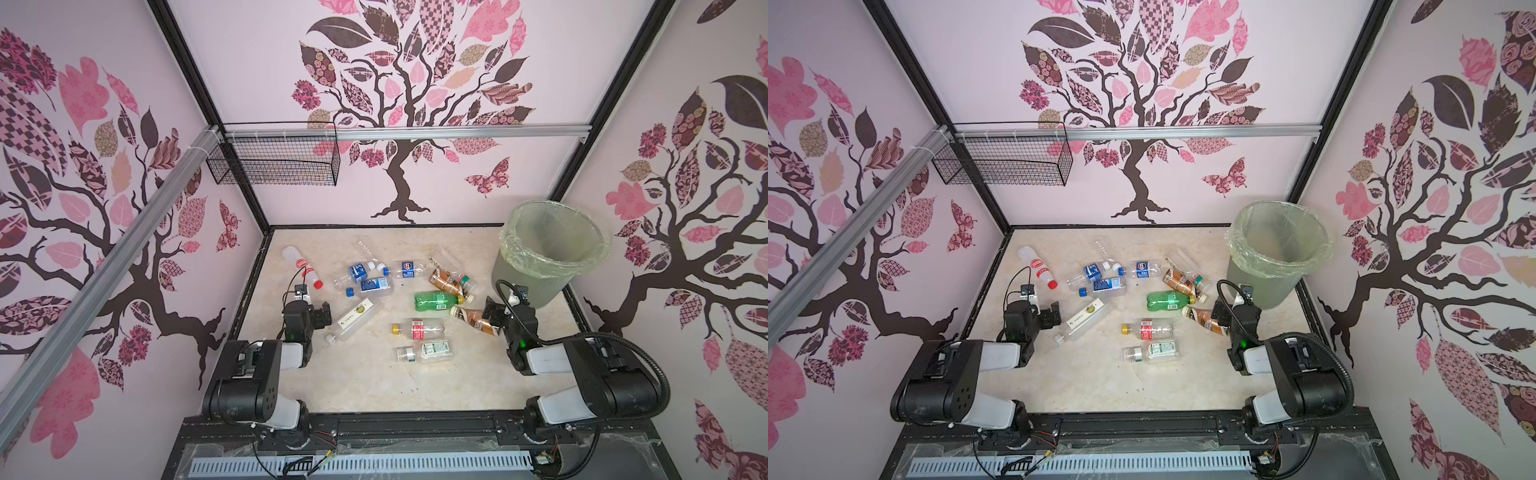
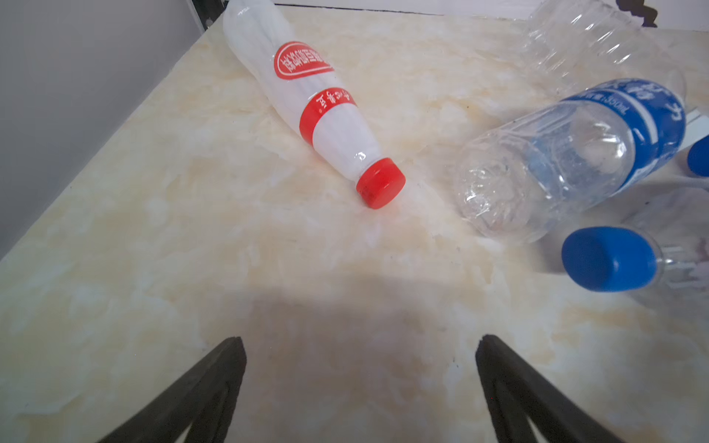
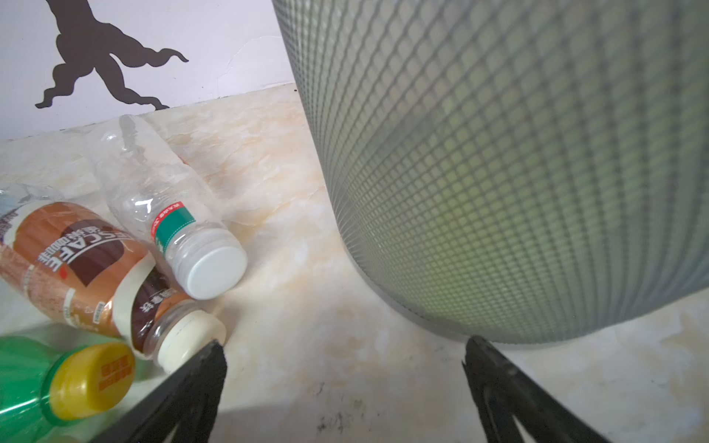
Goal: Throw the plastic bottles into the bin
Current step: 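Raise both arms from rest toward the bottle pile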
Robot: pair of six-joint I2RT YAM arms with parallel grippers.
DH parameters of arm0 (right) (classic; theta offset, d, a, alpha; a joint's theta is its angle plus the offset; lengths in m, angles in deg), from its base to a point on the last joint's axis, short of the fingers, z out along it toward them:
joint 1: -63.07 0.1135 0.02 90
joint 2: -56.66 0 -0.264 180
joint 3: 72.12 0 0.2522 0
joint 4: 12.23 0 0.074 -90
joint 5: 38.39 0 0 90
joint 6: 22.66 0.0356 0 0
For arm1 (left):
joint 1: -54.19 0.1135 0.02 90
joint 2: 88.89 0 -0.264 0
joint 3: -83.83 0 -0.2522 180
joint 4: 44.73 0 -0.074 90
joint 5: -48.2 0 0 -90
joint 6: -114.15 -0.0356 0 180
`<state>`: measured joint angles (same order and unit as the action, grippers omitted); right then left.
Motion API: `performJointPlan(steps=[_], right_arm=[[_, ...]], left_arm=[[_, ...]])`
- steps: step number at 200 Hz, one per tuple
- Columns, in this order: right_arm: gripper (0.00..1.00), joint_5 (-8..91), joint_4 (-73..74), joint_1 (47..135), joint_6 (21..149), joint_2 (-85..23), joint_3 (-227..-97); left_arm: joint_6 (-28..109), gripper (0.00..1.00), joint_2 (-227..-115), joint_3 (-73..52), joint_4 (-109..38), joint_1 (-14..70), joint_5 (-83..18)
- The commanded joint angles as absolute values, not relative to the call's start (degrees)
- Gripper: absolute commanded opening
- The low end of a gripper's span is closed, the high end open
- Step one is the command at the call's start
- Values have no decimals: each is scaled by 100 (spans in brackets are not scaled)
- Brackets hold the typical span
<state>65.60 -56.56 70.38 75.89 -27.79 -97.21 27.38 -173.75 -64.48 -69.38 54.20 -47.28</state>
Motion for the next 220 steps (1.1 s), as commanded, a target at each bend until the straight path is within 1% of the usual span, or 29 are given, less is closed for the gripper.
performJointPlan(steps=[1, 74, 79, 86, 98, 104, 148, 220], right_arm=[[99, 6989, -7001, 6929, 6902, -3352, -10038], [99, 6964, -6930, 6928, 6936, -3361, -10073], [99, 6967, -6924, 6930, 6936, -3355, -10071], [99, 6965, -6922, 6929, 6944, -3360, -10073], [99, 6962, -6921, 6928, 6945, -3360, -10072], [99, 6970, -6915, 6925, 6946, -3361, -10079], [99, 6954, -6881, 6908, 6953, -3361, -10099], [99, 6947, -6873, 6911, 6967, -3353, -10094]], left_arm=[[2539, 98, -17799, -6041, -8038, 5428, -4921], [2578, 98, -17801, -6028, -8026, 5455, -4892], [2594, 98, -17795, -6028, -8001, 5506, -4802], [2652, 98, -17811, -5975, -7947, 5685, -4430], [2756, 98, -17788, -6137, -8222, 5902, -3971], [2758, 98, -17813, -6171, -8319, 5928, -3898], [2653, 98, -17814, -6018, -8033, 5716, -4297], [2664, 98, -17811, -5993, -7965, 5700, -4325]])
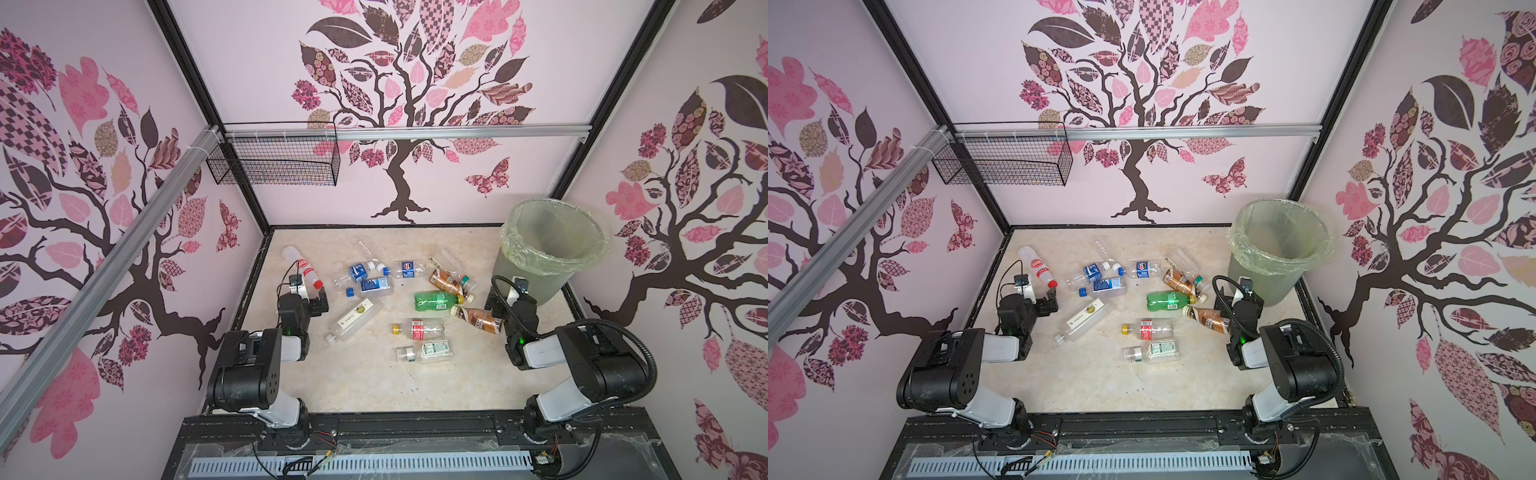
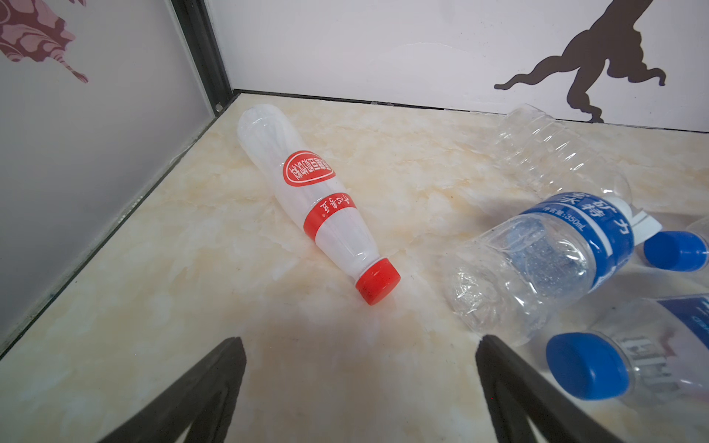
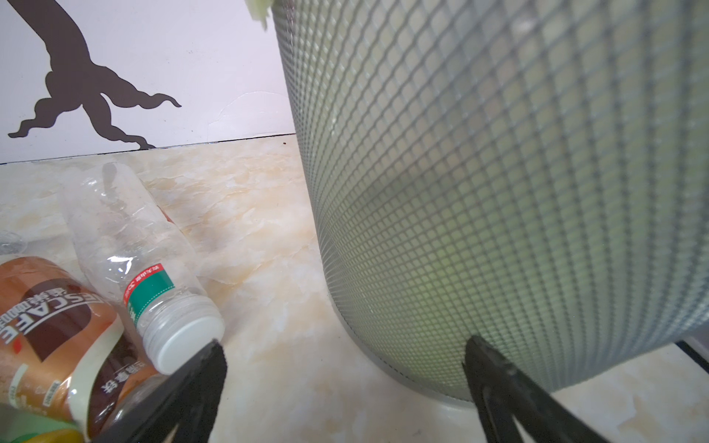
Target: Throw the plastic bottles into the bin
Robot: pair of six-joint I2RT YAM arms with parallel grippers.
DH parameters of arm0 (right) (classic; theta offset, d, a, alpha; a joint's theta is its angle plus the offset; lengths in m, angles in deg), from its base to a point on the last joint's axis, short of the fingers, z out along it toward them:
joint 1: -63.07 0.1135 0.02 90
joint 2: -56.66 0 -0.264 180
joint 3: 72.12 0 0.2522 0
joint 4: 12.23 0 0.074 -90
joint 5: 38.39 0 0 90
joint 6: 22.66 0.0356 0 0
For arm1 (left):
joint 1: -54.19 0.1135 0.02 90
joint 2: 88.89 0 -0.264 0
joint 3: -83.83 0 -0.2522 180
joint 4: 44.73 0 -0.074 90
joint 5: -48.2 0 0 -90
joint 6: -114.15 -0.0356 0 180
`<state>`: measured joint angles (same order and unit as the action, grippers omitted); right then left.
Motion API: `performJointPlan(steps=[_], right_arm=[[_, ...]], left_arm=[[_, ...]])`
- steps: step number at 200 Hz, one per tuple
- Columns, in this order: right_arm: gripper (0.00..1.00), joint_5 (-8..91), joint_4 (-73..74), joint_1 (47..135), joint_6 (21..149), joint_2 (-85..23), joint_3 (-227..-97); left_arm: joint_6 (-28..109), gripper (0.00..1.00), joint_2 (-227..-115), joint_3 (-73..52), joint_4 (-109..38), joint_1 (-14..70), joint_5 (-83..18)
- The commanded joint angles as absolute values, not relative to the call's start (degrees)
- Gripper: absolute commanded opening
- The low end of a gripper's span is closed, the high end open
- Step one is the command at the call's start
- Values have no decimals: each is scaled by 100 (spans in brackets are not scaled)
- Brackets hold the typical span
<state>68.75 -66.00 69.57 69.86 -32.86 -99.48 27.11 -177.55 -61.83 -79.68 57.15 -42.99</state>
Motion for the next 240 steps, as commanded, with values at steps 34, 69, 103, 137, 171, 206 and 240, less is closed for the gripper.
performJointPlan(steps=[34, 69, 103, 137, 171, 206, 240], right_arm=[[99, 7202, -7016, 6913, 7004, -3118, -9972], [99, 7248, -5547, 6920, 7193, -2180, -10150], [99, 7583, -4622, 6920, 7726, -1717, -10286], [99, 7643, -3602, 6985, 8038, -946, -10338], [99, 8108, -2697, 6992, 8654, -35, -10281], [99, 7702, -1670, 6991, 9174, 632, -10343], [99, 7542, -517, 6994, 9421, 930, -10621]], left_arm=[[2763, 98, -17581, -5841, -7616, 5696, -4538], [2859, 98, -16675, -5778, -6647, 5661, -5066], [3303, 98, -15879, -5167, -4594, 5242, -6628], [3176, 98, -14995, -4859, -3298, 4255, -7218], [3868, 98, -14311, -4548, -2358, 3990, -6856], [5121, 98, -14030, -4259, -1671, 3968, -6038], [5614, 98, -14436, -3848, -1346, 3412, -5770]])
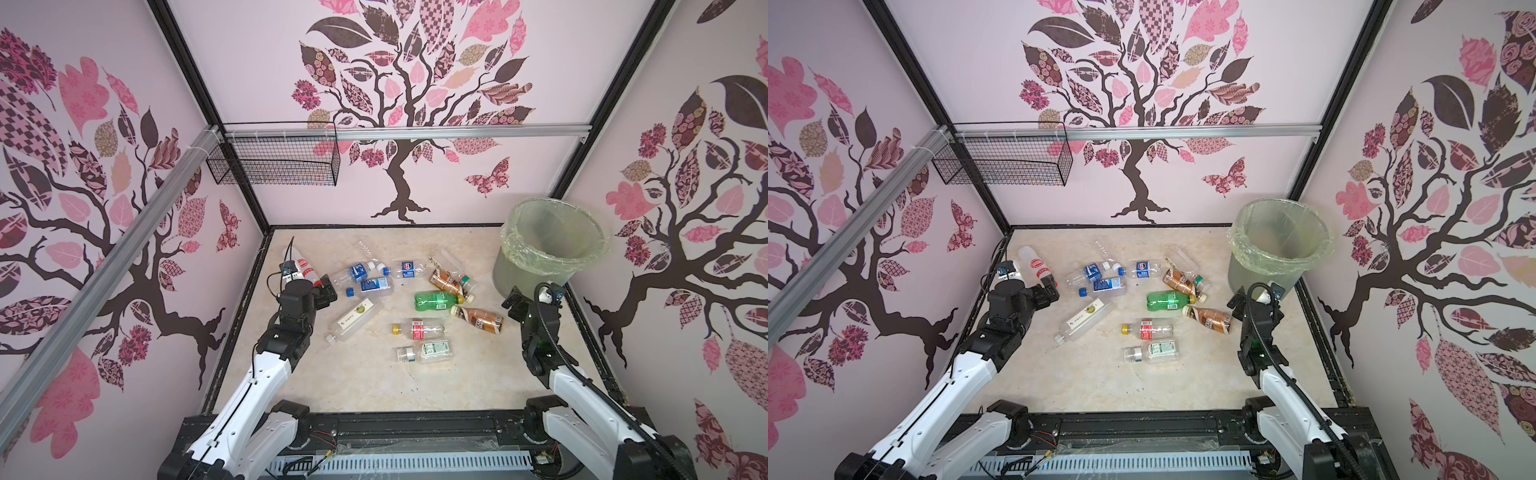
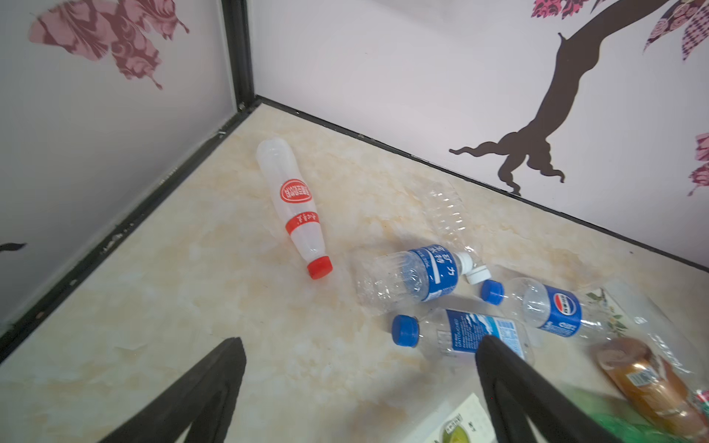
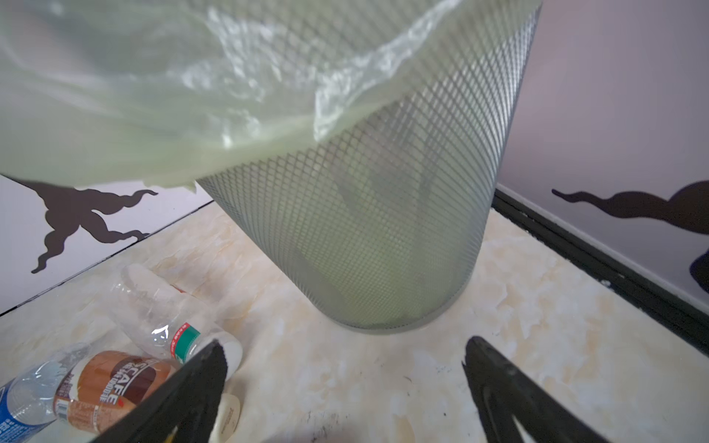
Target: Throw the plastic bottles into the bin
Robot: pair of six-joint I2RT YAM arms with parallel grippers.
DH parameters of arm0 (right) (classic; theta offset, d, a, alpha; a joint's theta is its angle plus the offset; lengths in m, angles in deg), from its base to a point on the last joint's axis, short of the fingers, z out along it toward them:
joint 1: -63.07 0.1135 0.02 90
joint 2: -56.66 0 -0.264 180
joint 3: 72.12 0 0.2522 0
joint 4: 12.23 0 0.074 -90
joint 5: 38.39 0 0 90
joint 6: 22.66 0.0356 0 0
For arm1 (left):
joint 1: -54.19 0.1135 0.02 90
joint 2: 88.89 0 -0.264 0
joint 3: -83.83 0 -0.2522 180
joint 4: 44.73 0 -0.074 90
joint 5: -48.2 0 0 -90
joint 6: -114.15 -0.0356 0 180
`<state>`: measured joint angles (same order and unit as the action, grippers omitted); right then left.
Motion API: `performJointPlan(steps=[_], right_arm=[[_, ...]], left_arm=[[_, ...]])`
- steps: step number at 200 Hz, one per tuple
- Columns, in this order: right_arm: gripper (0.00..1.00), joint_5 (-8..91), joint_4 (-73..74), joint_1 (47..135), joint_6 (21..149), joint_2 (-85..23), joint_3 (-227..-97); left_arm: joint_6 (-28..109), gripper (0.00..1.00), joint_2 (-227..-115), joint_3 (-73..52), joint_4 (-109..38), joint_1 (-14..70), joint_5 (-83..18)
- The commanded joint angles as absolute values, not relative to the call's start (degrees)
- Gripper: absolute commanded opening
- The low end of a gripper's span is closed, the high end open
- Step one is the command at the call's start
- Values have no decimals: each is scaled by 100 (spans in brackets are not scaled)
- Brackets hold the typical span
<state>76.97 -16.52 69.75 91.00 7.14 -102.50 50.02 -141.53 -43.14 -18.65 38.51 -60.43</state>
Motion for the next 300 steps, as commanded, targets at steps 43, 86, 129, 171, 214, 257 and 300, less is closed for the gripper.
performJointPlan(steps=[43, 86, 129, 171, 214, 257, 300], right_arm=[[100, 7266, 1017, 7001, 9467, 1386, -11512], [100, 7197, 2776, 6994, 9520, 1305, -13196], [100, 7305, 3645, 7001, 9564, 832, -14927], [99, 7753, 3855, 6832, 9661, 153, -15840], [99, 7281, 3981, 5668, 9980, -121, -15986], [99, 6322, 3865, 4524, 9918, -256, -15812], [99, 6231, 3493, 4472, 9759, -823, -15989]], left_arm=[[5051, 98, -15628, -2574, -917, 2126, -6021], [4720, 98, -16334, -1496, -327, 1573, -5307], [4819, 98, -16331, -1218, -392, 1532, -4731], [4802, 98, -16247, -1072, -257, 1516, -4585], [4836, 98, -16035, -1234, -368, 1510, -4570], [4900, 98, -16029, -1298, -469, 1500, -4533], [5053, 98, -16223, -1210, -398, 1474, -4281]])
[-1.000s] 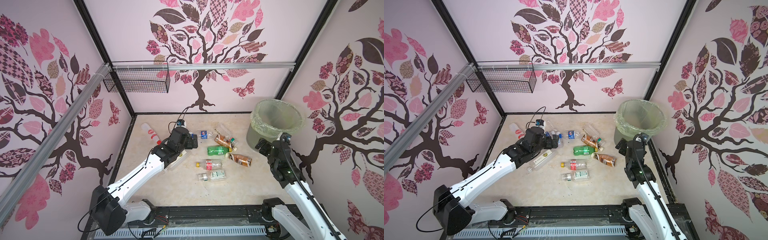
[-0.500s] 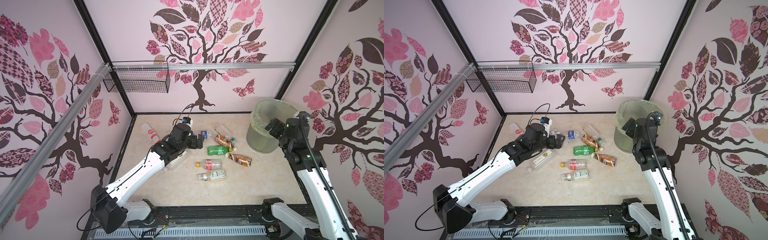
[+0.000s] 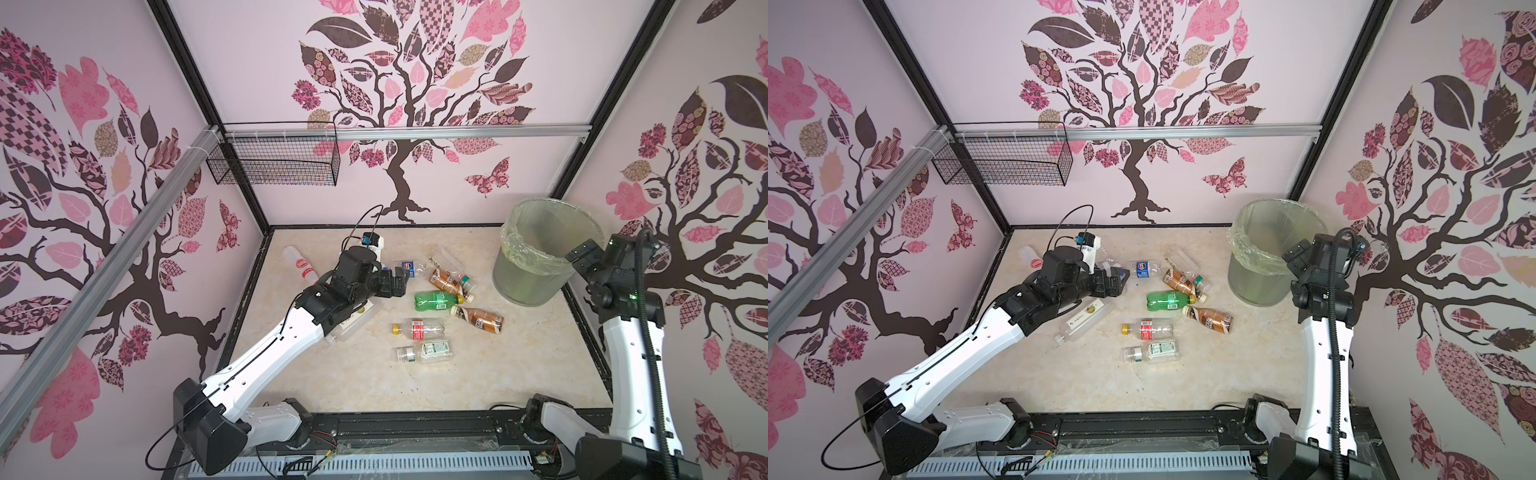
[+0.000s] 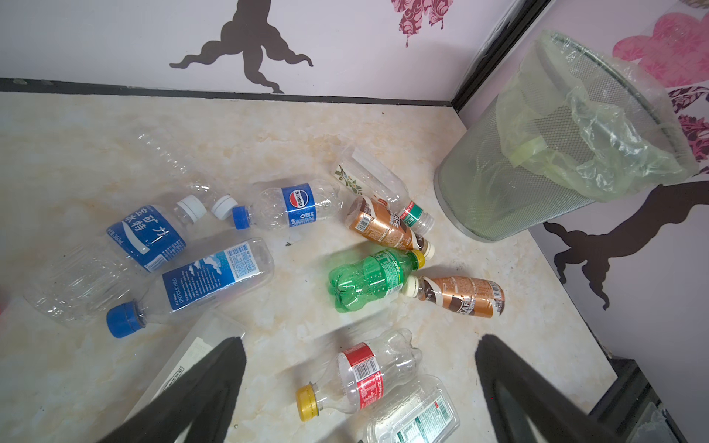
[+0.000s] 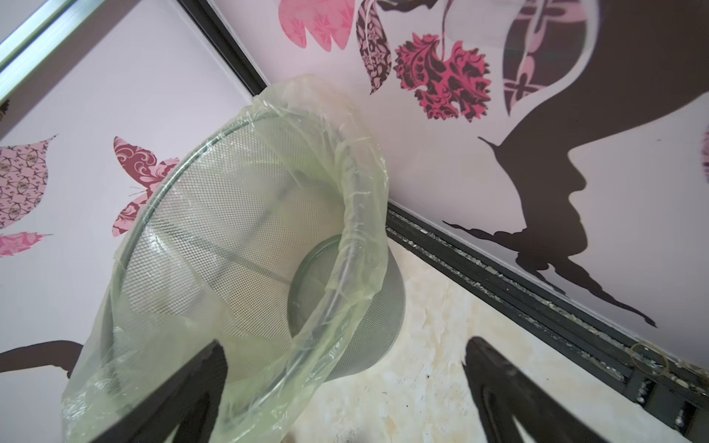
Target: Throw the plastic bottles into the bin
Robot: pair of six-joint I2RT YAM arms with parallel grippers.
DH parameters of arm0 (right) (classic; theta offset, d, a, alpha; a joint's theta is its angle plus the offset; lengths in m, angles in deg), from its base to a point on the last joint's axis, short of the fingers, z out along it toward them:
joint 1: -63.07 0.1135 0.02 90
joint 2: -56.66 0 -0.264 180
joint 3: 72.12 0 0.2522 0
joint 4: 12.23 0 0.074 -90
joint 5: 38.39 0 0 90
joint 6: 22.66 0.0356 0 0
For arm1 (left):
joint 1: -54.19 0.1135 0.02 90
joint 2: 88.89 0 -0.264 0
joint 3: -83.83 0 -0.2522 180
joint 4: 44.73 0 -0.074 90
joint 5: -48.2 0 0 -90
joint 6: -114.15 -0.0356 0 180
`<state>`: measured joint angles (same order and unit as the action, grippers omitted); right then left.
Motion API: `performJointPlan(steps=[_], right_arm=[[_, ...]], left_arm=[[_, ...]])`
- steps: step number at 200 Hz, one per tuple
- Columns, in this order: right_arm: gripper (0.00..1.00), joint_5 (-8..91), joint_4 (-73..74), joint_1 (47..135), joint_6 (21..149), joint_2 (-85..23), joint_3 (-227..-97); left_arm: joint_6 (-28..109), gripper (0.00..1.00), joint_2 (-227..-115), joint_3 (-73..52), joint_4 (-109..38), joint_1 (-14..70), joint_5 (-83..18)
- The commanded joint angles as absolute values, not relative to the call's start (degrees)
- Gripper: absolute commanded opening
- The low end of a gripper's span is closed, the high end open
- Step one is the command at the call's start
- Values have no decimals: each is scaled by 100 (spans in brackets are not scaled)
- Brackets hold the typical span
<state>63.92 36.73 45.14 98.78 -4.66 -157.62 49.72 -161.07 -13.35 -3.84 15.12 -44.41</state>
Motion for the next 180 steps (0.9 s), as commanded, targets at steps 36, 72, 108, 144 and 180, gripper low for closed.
performJointPlan(steps=[36, 72, 108, 144, 180], right_arm=[[99, 6170, 3304, 4358, 9631, -1284, -16119], [99, 5793, 3097, 4312, 9309, -1573, -16155], [99, 5145, 2959, 4312, 9089, -1860, -16185], [99, 4727, 3184, 4353, 8859, -2234, -16512], [99, 4933, 3420, 4876, 8438, -2621, -16813]], left_arm=[[4924, 98, -16150, -1301, -399, 1479, -4454], [4886, 98, -16122, -1359, -439, 1473, -4468], [4885, 98, -16133, -1426, -522, 1472, -4510], [4864, 98, -16184, -1395, -480, 1471, -4525], [4860, 98, -16173, -1445, -496, 1472, -4591]])
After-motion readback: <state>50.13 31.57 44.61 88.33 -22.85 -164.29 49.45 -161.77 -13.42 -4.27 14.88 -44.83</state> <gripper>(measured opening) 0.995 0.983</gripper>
